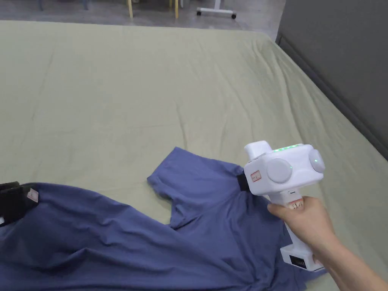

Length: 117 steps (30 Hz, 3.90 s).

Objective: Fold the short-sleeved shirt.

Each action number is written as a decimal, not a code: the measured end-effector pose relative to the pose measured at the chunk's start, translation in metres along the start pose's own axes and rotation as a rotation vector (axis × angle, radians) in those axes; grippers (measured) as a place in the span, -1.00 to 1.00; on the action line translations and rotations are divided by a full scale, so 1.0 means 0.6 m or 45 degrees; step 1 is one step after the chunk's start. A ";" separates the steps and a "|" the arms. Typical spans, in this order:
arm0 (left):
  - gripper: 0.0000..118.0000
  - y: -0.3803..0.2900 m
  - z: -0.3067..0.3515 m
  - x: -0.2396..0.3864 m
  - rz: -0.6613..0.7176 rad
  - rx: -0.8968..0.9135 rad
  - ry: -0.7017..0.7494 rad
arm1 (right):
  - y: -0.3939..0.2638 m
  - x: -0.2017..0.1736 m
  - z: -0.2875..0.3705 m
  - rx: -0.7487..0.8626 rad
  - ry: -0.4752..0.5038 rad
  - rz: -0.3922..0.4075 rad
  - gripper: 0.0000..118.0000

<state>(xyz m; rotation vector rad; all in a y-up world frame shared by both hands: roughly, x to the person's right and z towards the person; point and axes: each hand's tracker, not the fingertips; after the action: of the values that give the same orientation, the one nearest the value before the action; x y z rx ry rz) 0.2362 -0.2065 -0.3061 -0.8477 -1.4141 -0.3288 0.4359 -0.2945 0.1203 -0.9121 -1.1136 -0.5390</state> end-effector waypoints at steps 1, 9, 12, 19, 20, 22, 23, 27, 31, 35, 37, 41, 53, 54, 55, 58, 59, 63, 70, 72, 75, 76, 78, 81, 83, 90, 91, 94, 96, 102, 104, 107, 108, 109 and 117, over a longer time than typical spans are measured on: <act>-0.95 0.008 0.009 0.002 -0.006 0.008 0.001 | 0.001 0.004 0.025 0.059 0.027 -0.040 -0.91; -0.95 0.159 0.173 0.021 -0.123 0.335 0.032 | 0.073 0.085 0.346 0.655 0.074 -0.262 -0.91; -0.95 0.248 0.244 0.037 -0.173 0.483 0.041 | 0.133 0.099 0.464 0.833 0.066 -0.258 -0.91; -0.95 0.512 0.353 0.068 -0.208 0.781 0.155 | 0.358 0.112 0.646 1.166 -0.014 -0.281 -0.91; -0.95 0.546 0.361 0.073 -0.213 0.791 0.214 | 0.392 0.109 0.667 1.215 -0.035 -0.261 -0.91; -0.95 0.597 0.367 0.078 -0.238 0.844 0.277 | 0.448 0.105 0.697 1.299 -0.073 -0.265 -0.91; -0.95 0.622 0.366 0.080 -0.240 0.862 0.305 | 0.475 0.102 0.710 1.331 -0.085 -0.264 -0.91; -0.95 0.675 0.335 0.066 -0.198 0.924 0.349 | 0.537 0.092 0.710 1.398 -0.065 -0.303 -0.91; -0.95 0.690 0.256 0.048 -0.256 0.887 0.431 | 0.564 0.087 0.646 1.385 -0.089 -0.300 -0.91; -0.95 0.659 0.141 0.025 -0.265 0.792 0.409 | 0.559 0.095 0.524 1.276 -0.094 -0.296 -0.91; -0.95 0.628 0.070 0.009 -0.260 0.717 0.373 | 0.544 0.101 0.445 1.182 -0.125 -0.274 -0.91; -0.95 0.534 -0.092 -0.031 -0.170 0.500 0.297 | 0.476 0.102 0.257 0.960 -0.137 -0.260 -0.91; -0.95 0.355 -0.242 -0.072 -0.104 0.170 0.252 | 0.278 0.123 0.021 0.573 -0.063 -0.363 -0.91; -0.95 0.344 -0.231 -0.076 -0.096 0.171 0.243 | 0.254 0.120 0.034 0.578 -0.040 -0.365 -0.91; -0.95 0.332 -0.218 -0.079 -0.099 0.168 0.232 | 0.235 0.120 0.043 0.583 -0.021 -0.356 -0.91; -0.95 0.272 -0.174 -0.080 -0.172 0.152 0.245 | 0.156 0.115 0.082 0.584 0.024 -0.323 -0.91; -0.95 0.243 -0.154 -0.082 -0.176 0.154 0.230 | 0.121 0.111 0.096 0.592 0.040 -0.317 -0.91; -0.95 0.112 -0.075 -0.082 -0.216 0.118 0.213 | -0.027 0.090 0.149 0.544 0.100 -0.329 -0.91; -0.95 -0.095 0.059 -0.104 -0.109 0.046 0.200 | -0.277 0.065 0.225 0.461 0.144 -0.442 -0.91; -0.95 -0.136 0.091 -0.105 -0.112 0.030 0.212 | -0.327 0.062 0.241 0.432 0.129 -0.457 -0.91; -0.95 -0.188 0.119 -0.104 -0.128 -0.044 0.227 | -0.390 0.069 0.251 0.378 0.137 -0.508 -0.91; -0.95 -0.207 0.126 -0.102 -0.135 -0.081 0.224 | -0.405 0.067 0.254 0.371 0.129 -0.503 -0.91; -0.95 -0.238 0.125 -0.098 -0.204 -0.136 0.260 | -0.425 0.067 0.252 0.333 0.094 -0.481 -0.91; -0.95 -0.252 0.084 -0.106 -0.231 -0.246 0.304 | -0.424 0.072 0.223 0.266 0.088 -0.484 -0.91; -0.95 -0.249 0.050 -0.113 -0.245 -0.285 0.337 | -0.410 0.064 0.199 0.212 0.024 -0.421 -0.91; 0.41 -0.235 0.013 -0.124 -0.200 -0.368 0.369 | -0.379 0.056 0.169 -0.019 -0.029 -0.324 0.65; 0.41 -0.232 0.029 -0.121 -0.208 -0.358 0.350 | -0.377 0.056 0.175 -0.036 0.018 -0.342 0.75; 0.41 -0.226 0.092 -0.095 -0.241 -0.282 0.397 | -0.376 0.044 0.225 -0.005 -0.015 -0.375 0.76; 0.41 -0.226 0.157 -0.069 -0.218 -0.191 0.415 | -0.374 0.027 0.267 0.057 -0.036 -0.377 0.75; -1.00 -0.252 0.264 -0.002 -0.116 -0.068 0.263 | -0.384 -0.056 0.343 0.201 0.003 -0.336 -0.96; -1.00 -0.255 0.264 0.008 -0.136 -0.073 0.285 | -0.374 -0.073 0.339 0.190 0.048 -0.237 -0.96; -1.00 -0.246 0.232 -0.011 -0.158 -0.097 0.316 | -0.372 -0.089 0.328 0.181 0.057 -0.211 -0.96; -0.99 -0.241 0.221 -0.021 -0.139 -0.101 0.316 | -0.369 -0.089 0.327 0.175 0.078 -0.225 -0.96; -0.59 -0.237 0.204 -0.036 -0.079 -0.094 0.304 | -0.368 -0.089 0.326 0.179 0.102 -0.241 -0.96; 0.74 -0.234 0.019 -0.153 0.022 -0.319 0.313 | -0.363 -0.086 0.309 0.157 0.112 -0.248 -0.96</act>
<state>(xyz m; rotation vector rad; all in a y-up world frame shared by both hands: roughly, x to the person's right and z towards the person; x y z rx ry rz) 0.1185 -0.3191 -0.3490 -0.9861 -1.1501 -0.5856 0.1527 -0.2601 0.1767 -0.6710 -1.1493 -0.6562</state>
